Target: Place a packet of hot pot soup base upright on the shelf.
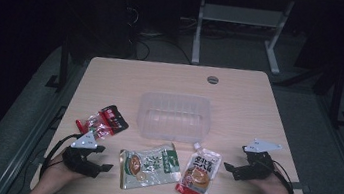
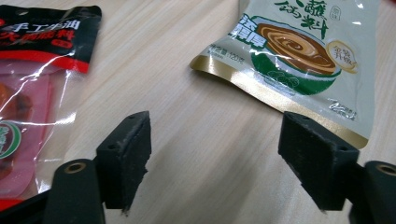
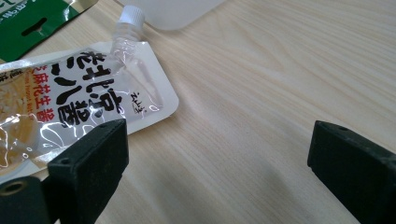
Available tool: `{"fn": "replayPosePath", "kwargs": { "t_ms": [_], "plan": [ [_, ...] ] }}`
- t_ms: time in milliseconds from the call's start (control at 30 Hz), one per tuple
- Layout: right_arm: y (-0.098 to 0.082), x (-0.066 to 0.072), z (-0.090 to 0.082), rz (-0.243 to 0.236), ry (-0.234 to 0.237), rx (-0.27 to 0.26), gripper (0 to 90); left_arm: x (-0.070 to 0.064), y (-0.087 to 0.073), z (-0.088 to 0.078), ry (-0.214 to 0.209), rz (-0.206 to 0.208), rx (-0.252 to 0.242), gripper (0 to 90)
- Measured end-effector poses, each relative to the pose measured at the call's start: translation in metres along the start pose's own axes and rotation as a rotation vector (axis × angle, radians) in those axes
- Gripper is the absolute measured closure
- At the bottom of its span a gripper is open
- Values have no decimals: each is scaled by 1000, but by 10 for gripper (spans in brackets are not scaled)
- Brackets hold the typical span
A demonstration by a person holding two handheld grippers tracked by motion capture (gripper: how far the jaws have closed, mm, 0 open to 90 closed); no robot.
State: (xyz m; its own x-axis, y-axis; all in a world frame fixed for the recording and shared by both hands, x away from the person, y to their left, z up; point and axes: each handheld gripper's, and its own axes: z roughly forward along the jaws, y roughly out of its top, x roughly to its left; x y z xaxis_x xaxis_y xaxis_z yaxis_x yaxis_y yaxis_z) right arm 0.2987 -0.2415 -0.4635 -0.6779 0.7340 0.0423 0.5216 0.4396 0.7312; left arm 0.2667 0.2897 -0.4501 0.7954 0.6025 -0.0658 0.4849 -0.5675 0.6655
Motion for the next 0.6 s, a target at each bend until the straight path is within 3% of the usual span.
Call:
{"fn": "replayPosePath", "kwargs": {
  "t_ms": [100,133,200,300,333,400,433,500,600],
  "plan": [
    [0,0,0,-1,0,1,49,1,0,-1,6,-10,4,300],
    [-1,-1,0,0,0,2,51,2,1,-3,-7,-50,-11,368],
    [-1,0,0,1,-2,3,50,4,2,-5,-9,-52,-7,416],
    [-1,0,-1,9,-3,-5,51,7,7,-11,-7,-73,-23,553],
    [-1,-1,-1,12,-5,-10,51,9,10,-13,3,-85,-40,638],
    [-1,-1,-1,12,-6,-11,51,11,12,-14,3,-86,-36,673],
    [-1,-1,-1,15,-4,-10,51,12,13,-15,4,-91,-42,766],
    [-1,-1,-1,16,-1,-10,50,16,16,-15,8,-103,-39,846],
    [-2,-1,-1,18,-2,-9,51,21,21,-17,18,-121,-37,897]
  ]
}}
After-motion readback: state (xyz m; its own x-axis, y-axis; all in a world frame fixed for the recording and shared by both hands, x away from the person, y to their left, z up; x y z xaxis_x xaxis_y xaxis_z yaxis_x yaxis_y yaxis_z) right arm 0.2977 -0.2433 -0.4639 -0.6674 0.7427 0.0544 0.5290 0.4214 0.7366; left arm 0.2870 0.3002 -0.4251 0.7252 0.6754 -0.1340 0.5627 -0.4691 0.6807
